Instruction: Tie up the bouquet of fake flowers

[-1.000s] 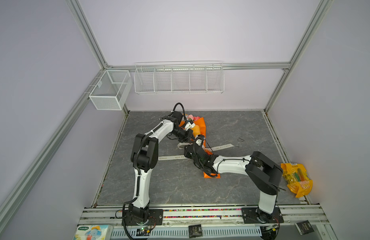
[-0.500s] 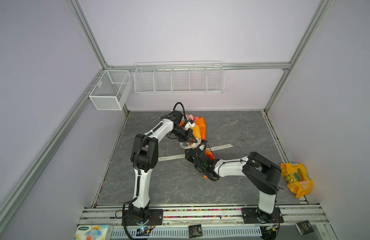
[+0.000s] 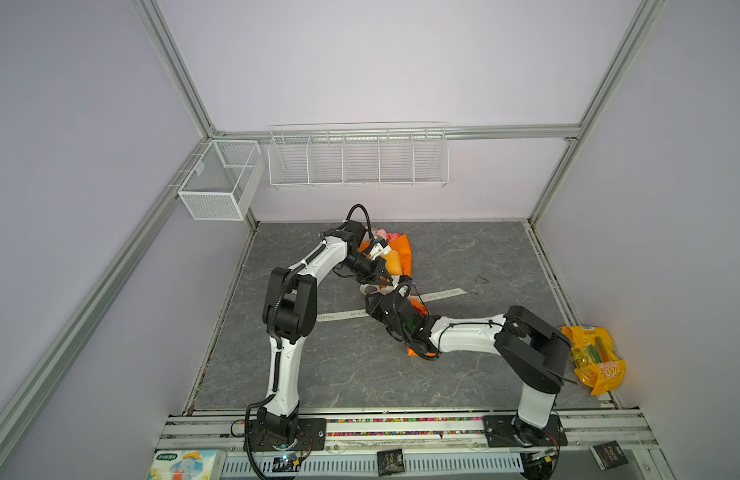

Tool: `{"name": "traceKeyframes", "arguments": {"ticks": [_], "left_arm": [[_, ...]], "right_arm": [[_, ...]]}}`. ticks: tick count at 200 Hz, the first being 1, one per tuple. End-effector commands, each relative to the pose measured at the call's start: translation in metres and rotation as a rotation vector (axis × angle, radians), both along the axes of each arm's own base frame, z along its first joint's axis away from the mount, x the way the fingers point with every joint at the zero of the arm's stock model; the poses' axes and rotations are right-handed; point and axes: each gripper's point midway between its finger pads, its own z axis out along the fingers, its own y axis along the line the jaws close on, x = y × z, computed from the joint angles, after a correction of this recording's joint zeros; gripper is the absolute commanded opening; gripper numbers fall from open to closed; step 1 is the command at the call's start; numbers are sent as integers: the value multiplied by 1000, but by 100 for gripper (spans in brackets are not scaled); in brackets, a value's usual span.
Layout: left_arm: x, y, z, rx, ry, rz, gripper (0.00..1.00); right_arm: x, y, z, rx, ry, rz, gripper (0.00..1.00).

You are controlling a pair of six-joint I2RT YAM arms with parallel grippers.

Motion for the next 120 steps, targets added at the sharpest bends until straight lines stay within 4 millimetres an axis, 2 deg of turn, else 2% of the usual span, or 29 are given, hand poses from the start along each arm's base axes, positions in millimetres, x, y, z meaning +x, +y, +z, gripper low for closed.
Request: {"name": "traceKeyframes", "arguments": {"ticks": [1,49,120], "left_arm": [[0,-3,2,-19,14,-21,0],[-2,-3,2,-23,19,-26,0],[-4,-2,1,-24,30,-35,0]], "right_arm": [[4,14,-2,91,33,-16,48],[23,6,-13,69,-43,-115,48],[46,2,-14,69,-121,-220,47]]}}
